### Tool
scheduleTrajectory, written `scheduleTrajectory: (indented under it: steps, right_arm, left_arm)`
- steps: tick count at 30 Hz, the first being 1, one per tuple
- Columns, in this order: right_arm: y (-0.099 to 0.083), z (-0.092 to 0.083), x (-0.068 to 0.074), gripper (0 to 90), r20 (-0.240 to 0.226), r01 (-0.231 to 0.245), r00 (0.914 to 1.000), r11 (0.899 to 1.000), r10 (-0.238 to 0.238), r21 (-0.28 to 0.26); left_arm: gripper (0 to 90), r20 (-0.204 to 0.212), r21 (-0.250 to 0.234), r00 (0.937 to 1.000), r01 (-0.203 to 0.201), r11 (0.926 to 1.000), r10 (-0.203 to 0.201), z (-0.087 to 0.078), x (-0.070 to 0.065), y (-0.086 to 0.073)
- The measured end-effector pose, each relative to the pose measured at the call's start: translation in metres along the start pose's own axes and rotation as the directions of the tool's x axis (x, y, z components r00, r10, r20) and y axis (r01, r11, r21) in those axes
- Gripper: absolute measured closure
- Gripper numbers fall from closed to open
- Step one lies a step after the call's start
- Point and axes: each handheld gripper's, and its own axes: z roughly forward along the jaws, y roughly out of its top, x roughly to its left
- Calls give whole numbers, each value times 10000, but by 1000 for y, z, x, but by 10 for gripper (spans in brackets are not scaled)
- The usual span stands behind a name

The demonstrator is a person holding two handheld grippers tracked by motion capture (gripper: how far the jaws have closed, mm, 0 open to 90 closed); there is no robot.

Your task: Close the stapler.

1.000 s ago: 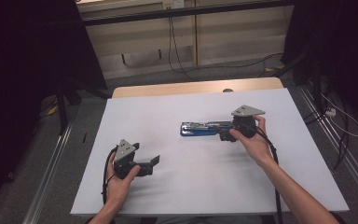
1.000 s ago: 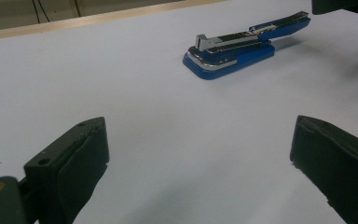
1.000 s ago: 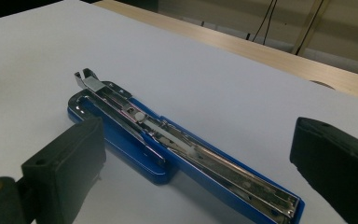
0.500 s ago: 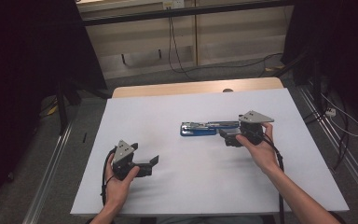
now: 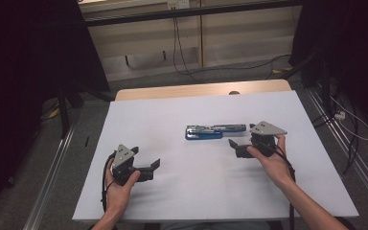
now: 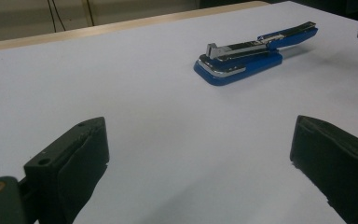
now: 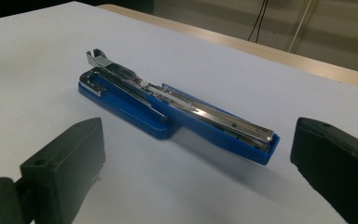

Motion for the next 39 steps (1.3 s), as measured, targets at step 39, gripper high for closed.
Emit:
scheduleTrajectory:
  steps: [39]
  right_arm:
    - [-12,-4,-28,164,548,-551,9970,9983,539,207]
  left_arm:
    - [61,734,-251,9973,-3,9997,21,58,-13,36]
